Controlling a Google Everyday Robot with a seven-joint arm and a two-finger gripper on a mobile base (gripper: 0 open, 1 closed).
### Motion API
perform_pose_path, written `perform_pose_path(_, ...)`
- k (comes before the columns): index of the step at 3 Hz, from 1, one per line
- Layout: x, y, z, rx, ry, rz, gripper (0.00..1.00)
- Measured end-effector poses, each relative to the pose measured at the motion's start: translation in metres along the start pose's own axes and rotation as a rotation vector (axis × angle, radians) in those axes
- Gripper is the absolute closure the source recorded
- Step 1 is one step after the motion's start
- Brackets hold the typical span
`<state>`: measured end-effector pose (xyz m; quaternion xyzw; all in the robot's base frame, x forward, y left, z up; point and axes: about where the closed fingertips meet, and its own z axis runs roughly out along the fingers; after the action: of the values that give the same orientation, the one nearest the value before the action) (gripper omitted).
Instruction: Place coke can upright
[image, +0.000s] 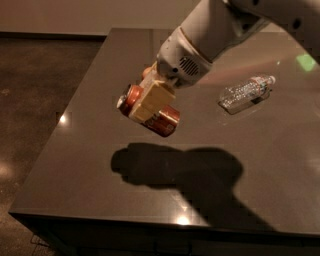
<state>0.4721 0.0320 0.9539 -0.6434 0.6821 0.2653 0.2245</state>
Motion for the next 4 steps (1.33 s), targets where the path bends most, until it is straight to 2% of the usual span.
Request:
perform_pose_path(1,-0.009,0.012,-0.011,-0.008,-0.134,-0.004,1.00)
perform_pose_path(2,-0.014,0.018,-0.013,0.013,-0.262,-0.004,1.00)
perform_pose_path(4,-0.011,0.006,-0.004,0.058,-0.486,0.052,1.00)
